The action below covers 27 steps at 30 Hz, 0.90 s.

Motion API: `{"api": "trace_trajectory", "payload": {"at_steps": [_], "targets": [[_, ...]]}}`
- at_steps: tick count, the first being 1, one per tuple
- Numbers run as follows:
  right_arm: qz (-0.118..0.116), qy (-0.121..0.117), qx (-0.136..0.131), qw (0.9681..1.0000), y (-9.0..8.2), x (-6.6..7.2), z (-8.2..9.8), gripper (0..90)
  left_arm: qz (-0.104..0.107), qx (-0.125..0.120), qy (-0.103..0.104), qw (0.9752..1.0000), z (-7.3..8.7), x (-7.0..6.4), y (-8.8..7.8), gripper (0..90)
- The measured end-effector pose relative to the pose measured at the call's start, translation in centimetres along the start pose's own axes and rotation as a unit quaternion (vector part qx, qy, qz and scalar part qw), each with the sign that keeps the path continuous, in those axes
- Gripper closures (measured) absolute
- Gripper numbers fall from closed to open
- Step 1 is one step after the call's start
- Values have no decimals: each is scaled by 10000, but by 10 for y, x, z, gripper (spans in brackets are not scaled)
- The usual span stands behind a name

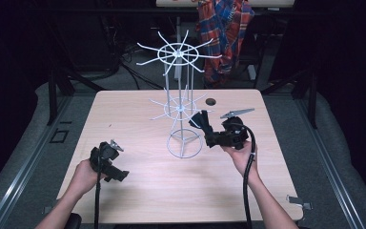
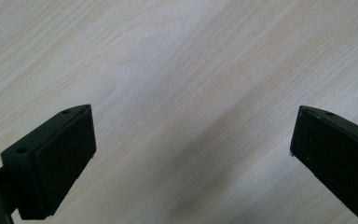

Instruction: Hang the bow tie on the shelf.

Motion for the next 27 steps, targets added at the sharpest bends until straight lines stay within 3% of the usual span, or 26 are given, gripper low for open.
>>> {"api": "trace_trajectory", "payload": {"at_steps": [4, 11, 16, 21, 27], "targets": [[-24, 42, 222, 9997, 7, -2, 7, 739, 13, 10, 3, 10000, 0, 0, 0, 1], [52, 78, 380, 9992, 11, -6, 12, 737, 17, 109, 66, 9999, 2, -2, 2, 2], [290, -12, 508, 9983, 15, -12, 12, 733, 17, 108, 62, 9999, 2, -2, 2, 2], [303, 90, 593, 9977, 20, -16, 17, 727, 13, 103, 42, 9999, 3, -2, 2, 2], [216, 50, 625, 9978, 23, -17, 18, 711, 11, 111, 37, 9999, 3, -2, 3, 1]]}}
Point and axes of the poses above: each handheld gripper's, and its own axes: y roughly forward along the jaws, z roughly out of its underside, x roughly to its left, the point moved 7 cm from there along y, roughly forward along the jaws, and after that the axes turned 13 degrees about -x, right-handed, at the moved point
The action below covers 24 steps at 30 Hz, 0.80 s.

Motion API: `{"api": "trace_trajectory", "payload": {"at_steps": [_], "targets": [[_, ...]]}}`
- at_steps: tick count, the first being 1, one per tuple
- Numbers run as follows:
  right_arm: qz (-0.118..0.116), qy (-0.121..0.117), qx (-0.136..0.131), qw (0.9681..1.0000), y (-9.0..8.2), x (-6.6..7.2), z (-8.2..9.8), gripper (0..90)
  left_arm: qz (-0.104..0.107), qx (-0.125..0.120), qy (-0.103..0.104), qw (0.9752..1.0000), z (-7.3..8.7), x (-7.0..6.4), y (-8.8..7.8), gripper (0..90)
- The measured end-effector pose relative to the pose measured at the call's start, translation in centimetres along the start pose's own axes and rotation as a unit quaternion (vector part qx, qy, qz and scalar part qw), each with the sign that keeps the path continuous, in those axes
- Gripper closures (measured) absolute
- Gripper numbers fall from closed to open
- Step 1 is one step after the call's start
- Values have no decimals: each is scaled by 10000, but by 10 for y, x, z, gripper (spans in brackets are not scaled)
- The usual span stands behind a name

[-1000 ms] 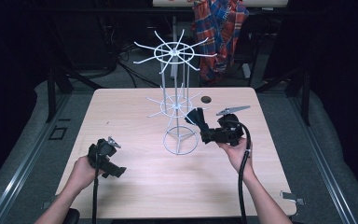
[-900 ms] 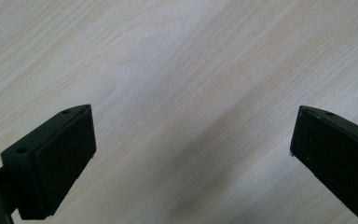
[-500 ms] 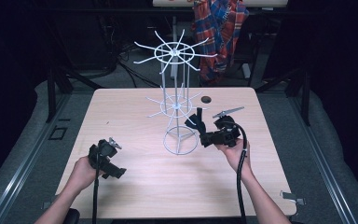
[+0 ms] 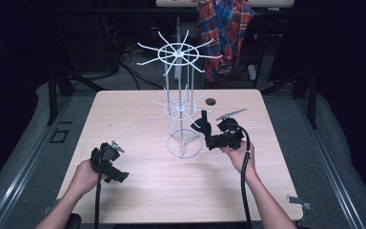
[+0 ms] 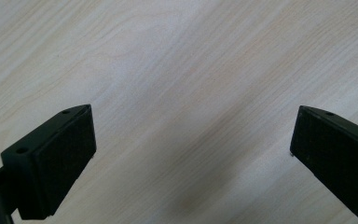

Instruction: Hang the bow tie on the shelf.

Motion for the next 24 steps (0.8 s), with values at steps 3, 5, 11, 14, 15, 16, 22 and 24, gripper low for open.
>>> {"api": "trace_trajectory", "payload": {"at_steps": [3, 5, 11, 14, 15, 16, 22, 24], "targets": [[-17, -25, 73, 10000, 5, 0, 1, 694, 36, 12, -13, 10000, 0, 0, 0, 3], [-12, -54, 145, 9999, 7, 0, 2, 690, 46, 21, -9, 10000, 1, 0, 0, 3], [-35, -88, 125, 9999, 5, 0, 1, 659, 51, 17, -3, 10000, 1, 0, 0, 3], [-48, -72, 103, 9999, 6, 1, 1, 650, 51, 19, -6, 10000, 1, 0, 0, 3], [-62, -67, 95, 9999, 6, 2, 1, 645, 55, 17, -10, 10000, 1, 0, 0, 3], [-44, -85, 89, 9999, 6, 2, 1, 645, 48, 25, -9, 10000, 1, 0, 0, 3], [-22, -135, 67, 9999, 3, 3, -1, 633, 50, 20, -7, 10000, 1, -1, 0, 3], [-17, -142, 73, 9999, 3, 2, -1, 635, 58, 19, -8, 10000, 1, 0, 0, 3]]}}
Point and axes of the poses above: each handheld gripper's, and its own axes: y roughly forward along the jaws, z roughly out of its underside, x roughly to its left, the point moved 7 cm from there along y, roughly forward along the jaws, and after that the axes turned 13 degrees about -x, right-handed, at the moved point
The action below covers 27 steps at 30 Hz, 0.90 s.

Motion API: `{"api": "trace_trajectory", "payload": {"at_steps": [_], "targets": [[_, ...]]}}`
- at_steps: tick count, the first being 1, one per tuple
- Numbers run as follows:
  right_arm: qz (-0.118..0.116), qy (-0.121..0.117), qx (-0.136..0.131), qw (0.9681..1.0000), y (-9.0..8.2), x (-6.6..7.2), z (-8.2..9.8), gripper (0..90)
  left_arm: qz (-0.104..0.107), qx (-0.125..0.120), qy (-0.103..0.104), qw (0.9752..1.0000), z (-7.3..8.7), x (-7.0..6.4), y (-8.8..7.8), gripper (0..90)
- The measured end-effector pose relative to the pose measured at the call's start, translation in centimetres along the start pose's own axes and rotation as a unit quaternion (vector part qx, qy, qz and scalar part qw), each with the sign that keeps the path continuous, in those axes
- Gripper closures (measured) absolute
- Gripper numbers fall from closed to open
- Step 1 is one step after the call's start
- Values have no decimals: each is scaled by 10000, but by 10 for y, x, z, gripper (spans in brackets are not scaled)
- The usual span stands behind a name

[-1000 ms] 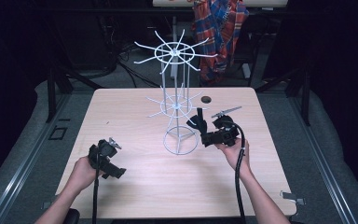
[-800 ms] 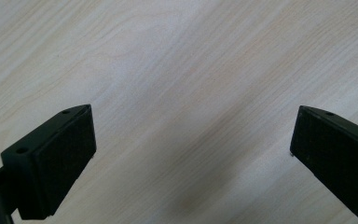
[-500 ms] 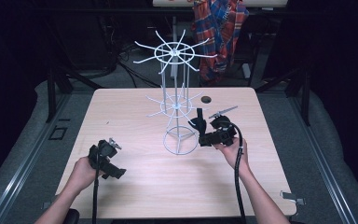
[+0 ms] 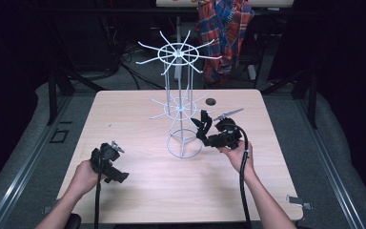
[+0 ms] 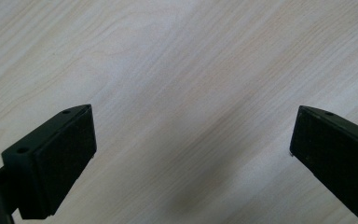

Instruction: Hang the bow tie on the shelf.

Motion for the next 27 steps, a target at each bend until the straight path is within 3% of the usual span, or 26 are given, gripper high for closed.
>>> {"api": "trace_trajectory", "payload": {"at_steps": [6, 11, 19, 27], "targets": [[-147, -24, 11, 9999, -2, 2, 0, 582, 7, -20, 20, 10000, 0, 0, -1, 3], [-120, -106, -13, 9999, -10, 3, -3, 522, 19, -58, 11, 10000, -1, -1, -1, 3], [262, -371, 23, 9990, -37, 1, -5, 365, 16, -76, 16, 10000, -2, -1, -2, 3], [392, -335, 82, 9986, -65, -9, 4, 275, 27, -58, -8, 10000, -2, -1, -2, 3]]}}
Point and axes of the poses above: each handheld gripper's, and its own axes: y roughly forward along the jaws, z roughly out of its underside, x roughly to its left, the point moved 7 cm from there along y, roughly forward along the jaws, and after that the axes turned 13 degrees about -x, right-handed, at the moved point
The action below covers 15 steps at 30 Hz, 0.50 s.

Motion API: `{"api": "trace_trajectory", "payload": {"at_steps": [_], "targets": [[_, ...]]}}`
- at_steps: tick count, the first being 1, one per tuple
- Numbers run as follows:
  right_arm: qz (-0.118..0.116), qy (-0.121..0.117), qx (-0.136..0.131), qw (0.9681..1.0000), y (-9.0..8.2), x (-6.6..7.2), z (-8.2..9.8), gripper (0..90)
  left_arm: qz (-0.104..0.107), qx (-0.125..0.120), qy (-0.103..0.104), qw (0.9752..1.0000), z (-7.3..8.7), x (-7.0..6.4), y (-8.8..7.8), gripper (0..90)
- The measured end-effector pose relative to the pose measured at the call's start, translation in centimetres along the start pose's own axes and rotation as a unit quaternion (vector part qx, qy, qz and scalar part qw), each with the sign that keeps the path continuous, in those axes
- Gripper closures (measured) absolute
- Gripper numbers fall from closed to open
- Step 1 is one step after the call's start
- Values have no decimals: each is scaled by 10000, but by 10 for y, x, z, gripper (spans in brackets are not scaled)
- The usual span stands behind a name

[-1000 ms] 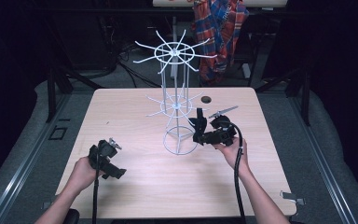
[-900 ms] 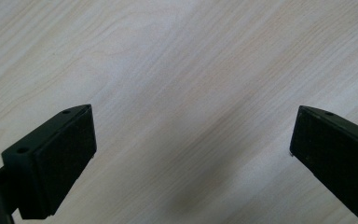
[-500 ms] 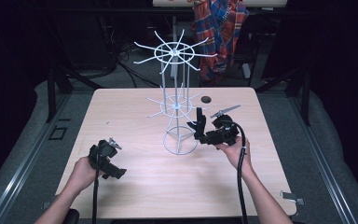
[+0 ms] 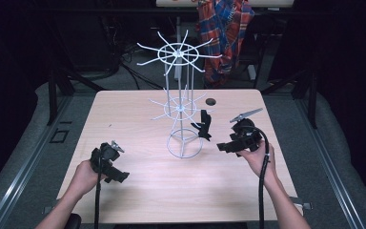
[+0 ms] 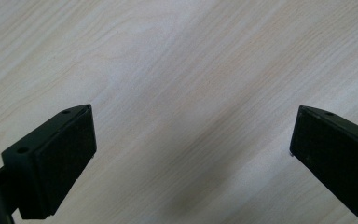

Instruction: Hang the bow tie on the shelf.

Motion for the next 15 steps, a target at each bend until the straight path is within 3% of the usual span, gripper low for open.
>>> {"api": "trace_trajectory", "payload": {"at_steps": [7, 15], "targets": [[133, -62, -81, 9999, -20, -3, 6, 200, -23, 1, 2, 10000, 1, 1, 0, 3], [317, -36, 113, 9994, -38, -12, 34, 161, -35, 46, -12, 10000, 1, 0, 2, 3]]}}
Point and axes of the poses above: each handheld gripper's, and its own axes: y roughly forward along the jaws, z roughly out of its underside, x roughly to its left, the point moved 7 cm from there along y, roughly forward along the jaws, and after that the axes turned 13 degrees about -x, right-handed, at the moved point
